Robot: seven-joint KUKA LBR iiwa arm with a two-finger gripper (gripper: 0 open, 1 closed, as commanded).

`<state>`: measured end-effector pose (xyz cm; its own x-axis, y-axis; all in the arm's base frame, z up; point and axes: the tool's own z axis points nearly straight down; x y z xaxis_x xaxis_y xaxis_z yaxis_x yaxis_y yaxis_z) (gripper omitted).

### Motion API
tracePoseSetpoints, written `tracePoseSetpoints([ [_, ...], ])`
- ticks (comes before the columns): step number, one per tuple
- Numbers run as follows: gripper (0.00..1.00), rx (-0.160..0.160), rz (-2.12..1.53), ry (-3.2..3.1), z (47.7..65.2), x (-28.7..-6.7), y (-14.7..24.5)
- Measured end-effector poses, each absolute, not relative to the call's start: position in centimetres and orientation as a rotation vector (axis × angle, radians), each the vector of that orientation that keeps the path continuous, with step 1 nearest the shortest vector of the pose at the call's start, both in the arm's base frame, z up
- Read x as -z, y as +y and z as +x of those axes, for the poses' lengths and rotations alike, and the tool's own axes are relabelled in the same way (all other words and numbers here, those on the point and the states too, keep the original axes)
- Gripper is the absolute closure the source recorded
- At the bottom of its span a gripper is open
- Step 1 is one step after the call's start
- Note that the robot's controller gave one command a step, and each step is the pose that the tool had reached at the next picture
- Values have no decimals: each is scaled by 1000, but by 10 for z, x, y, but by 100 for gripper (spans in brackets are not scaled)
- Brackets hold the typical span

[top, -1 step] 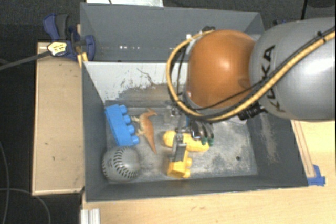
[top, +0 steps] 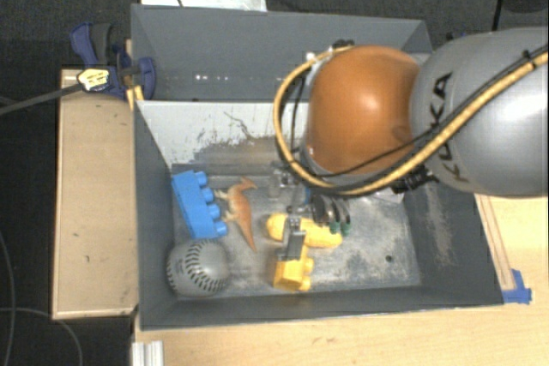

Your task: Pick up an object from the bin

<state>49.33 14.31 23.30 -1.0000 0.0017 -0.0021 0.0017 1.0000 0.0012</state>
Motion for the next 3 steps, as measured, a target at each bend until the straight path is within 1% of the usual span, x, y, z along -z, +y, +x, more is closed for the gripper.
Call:
tracePoseSetpoints([
  [1,0,-2,-63,3136,512,-198,113],
  [2,0,1,-43,3141,514,-183,104],
  [3,0,-2,-73,3139,526,-171,87],
])
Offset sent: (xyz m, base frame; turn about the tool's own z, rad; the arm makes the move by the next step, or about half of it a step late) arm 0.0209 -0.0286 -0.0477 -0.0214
